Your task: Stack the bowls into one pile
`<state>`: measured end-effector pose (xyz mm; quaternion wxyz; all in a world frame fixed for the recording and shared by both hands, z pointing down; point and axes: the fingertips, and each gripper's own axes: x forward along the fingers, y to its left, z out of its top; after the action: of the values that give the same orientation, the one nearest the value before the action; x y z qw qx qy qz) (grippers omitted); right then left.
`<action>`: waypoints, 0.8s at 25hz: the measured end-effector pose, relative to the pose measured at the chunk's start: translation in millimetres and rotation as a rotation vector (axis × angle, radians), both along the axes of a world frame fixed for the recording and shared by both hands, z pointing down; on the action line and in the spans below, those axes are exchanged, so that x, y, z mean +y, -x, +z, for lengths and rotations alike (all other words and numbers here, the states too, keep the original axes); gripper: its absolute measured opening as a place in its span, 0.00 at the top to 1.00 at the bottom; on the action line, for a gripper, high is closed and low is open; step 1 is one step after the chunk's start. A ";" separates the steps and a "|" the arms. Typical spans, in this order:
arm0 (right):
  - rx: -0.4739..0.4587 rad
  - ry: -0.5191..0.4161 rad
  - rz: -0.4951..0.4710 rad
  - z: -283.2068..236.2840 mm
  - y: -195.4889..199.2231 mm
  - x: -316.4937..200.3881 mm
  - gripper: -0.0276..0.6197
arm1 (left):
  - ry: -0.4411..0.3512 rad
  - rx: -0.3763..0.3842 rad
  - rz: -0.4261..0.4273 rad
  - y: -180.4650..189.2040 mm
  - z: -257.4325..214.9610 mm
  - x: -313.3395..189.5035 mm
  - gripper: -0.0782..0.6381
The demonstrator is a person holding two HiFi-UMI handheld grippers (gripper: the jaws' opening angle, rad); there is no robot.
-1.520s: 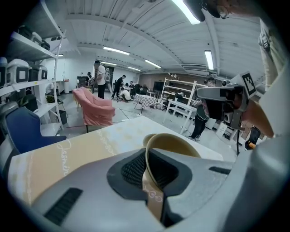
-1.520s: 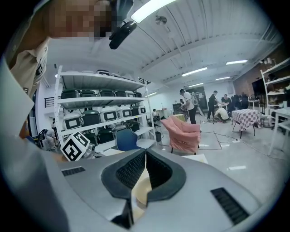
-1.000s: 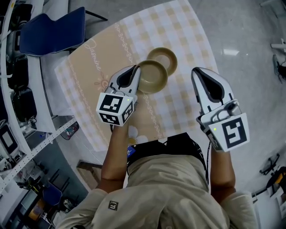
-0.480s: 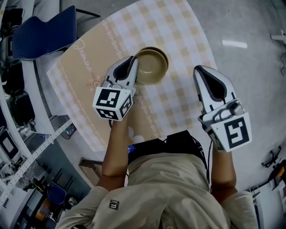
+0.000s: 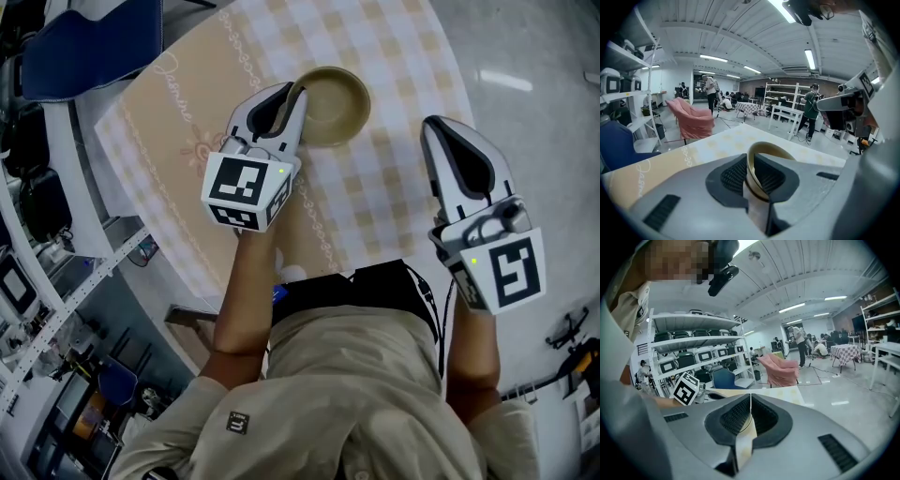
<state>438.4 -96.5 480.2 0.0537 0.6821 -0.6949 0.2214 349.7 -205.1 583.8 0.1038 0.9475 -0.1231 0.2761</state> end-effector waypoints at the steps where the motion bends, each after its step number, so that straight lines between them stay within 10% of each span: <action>1: 0.003 -0.004 -0.008 -0.3 1.5 -0.6 0.95 | -0.008 -0.004 0.003 1.0 0.0 0.8 0.85; 20: 0.013 -0.062 -0.108 -37.1 44.7 10.6 0.95 | -0.103 -0.015 -0.005 39.2 -41.4 18.9 0.76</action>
<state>393.7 -85.9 443.1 0.0489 0.6462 -0.7369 0.1923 310.4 -186.2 542.4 0.0547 0.9492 -0.1402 0.2764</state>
